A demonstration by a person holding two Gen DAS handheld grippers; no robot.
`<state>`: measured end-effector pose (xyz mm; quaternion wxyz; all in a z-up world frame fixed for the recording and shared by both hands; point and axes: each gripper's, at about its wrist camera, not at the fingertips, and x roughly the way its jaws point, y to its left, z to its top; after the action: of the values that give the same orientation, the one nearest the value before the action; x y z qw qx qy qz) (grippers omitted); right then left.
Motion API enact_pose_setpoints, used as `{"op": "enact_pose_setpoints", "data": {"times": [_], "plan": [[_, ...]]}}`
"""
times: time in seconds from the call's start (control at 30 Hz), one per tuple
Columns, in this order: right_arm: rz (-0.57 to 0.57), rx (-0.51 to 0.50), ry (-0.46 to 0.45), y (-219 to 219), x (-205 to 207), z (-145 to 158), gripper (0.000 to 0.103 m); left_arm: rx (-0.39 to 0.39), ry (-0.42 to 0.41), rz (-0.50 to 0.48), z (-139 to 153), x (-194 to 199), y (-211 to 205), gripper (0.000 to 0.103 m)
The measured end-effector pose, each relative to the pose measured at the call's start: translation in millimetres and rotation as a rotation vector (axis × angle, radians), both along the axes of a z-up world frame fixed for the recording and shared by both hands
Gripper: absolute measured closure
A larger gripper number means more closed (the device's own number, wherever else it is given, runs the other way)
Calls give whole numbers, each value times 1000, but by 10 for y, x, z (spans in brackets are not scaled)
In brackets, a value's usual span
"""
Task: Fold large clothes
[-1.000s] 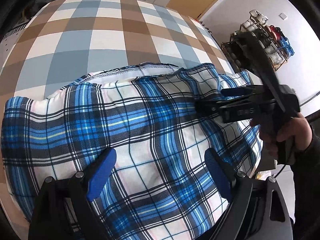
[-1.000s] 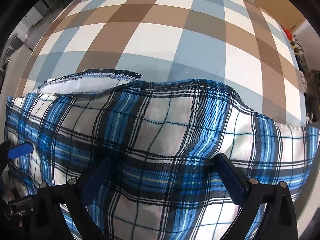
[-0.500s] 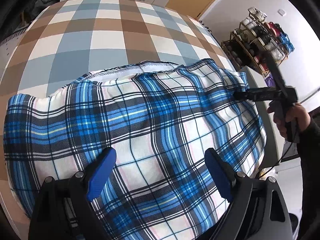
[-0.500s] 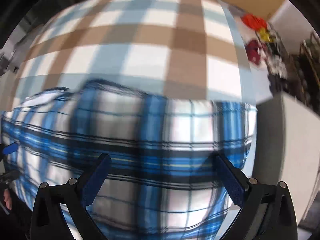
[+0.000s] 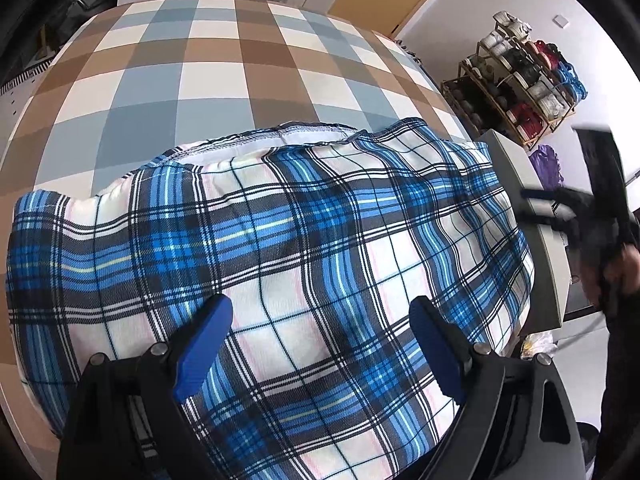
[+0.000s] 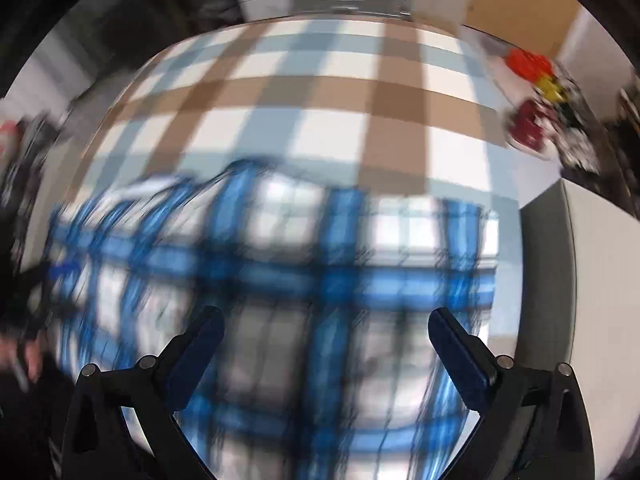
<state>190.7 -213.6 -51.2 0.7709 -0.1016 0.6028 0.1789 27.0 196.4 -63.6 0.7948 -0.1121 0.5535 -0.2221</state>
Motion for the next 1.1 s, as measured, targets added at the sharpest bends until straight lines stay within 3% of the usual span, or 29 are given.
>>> {"op": "enact_pose_setpoints", "data": {"times": [0.13, 0.17, 0.23, 0.27, 0.43, 0.6, 0.7, 0.8, 0.9, 1.0, 1.1], "plan": [[106, -213, 49, 140, -321, -431, 0, -13, -1, 12, 0, -13, 13, 16], [101, -218, 72, 103, -344, -543, 0, -14, -2, 11, -1, -14, 15, 16], [47, -150, 118, -8, -345, -737, 0, -16, -5, 12, -6, -21, 21, 17], [11, -85, 87, -93, -342, -721, 0, -19, -7, 11, -7, -25, 30, 17], [-8, -78, 33, -115, -438, -696, 0, -35, 7, 22, 6, -23, 63, 17], [-57, 84, -72, -87, -570, -239, 0, -29, 32, 6, 46, -109, 69, 16], [-11, 152, -34, 205, -731, -212, 0, -60, 30, -38, 147, -260, 48, 16], [77, 55, -45, 523, -863, -369, 0, -90, 45, -100, 188, -505, -11, 16], [111, -77, -12, 584, -895, -699, 0, -42, 66, -139, 67, -685, -36, 16], [110, -46, -23, 548, -913, -757, 0, -16, 117, -103, -133, -684, 35, 17], [89, -48, -35, 536, -952, -726, 0, 18, 72, -112, -118, -706, -22, 16]]}}
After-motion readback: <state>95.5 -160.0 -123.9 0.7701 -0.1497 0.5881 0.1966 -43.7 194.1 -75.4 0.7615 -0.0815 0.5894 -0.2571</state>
